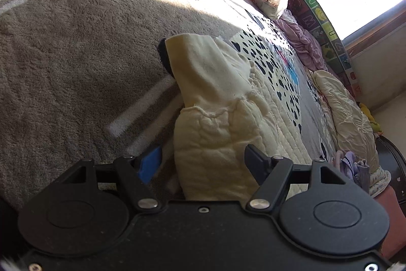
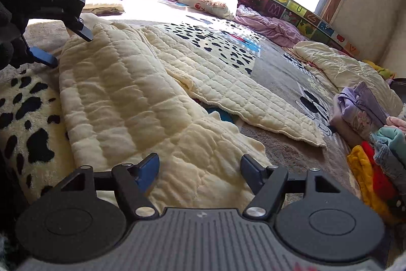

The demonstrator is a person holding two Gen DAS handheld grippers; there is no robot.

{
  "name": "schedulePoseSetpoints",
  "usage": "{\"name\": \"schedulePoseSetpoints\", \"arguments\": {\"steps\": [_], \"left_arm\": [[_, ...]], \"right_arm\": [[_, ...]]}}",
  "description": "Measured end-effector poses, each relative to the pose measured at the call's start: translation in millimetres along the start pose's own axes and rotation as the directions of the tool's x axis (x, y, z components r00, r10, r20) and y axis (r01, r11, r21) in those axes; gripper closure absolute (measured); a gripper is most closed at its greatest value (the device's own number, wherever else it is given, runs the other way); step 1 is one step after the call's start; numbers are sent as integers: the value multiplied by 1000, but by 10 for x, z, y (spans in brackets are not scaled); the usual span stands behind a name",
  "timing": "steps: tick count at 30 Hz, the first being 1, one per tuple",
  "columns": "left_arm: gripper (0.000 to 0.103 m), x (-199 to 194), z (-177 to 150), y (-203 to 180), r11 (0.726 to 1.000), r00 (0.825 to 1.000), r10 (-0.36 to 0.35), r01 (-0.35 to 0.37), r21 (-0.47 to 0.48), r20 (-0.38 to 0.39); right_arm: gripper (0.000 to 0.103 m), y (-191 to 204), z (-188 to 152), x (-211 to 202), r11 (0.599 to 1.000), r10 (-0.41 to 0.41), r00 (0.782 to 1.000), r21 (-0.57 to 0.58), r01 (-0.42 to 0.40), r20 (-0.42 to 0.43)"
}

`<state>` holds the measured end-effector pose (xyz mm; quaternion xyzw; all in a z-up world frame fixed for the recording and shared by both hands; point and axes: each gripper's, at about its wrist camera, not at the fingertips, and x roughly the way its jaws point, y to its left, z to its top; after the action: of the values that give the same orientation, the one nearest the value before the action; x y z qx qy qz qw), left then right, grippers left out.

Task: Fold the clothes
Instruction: 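Grasp the garment hem with the right gripper while the left gripper holds the sleeve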

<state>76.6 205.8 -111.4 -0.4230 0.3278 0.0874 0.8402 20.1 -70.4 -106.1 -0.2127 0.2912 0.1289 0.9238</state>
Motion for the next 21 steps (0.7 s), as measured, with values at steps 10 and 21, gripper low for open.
{"name": "schedulePoseSetpoints", "arguments": {"steps": [10,21], "left_arm": [[32,10,48,55,997,998,-66,66,-40,17],[32,-17,106,172,981,986,-161,164,-104,35]], "right_arm": [[27,-1034,-718,-343,856,58,994,517,1,-98],[21,-1588,-1663,-238,-82,329,906,964,-254,267]]}}
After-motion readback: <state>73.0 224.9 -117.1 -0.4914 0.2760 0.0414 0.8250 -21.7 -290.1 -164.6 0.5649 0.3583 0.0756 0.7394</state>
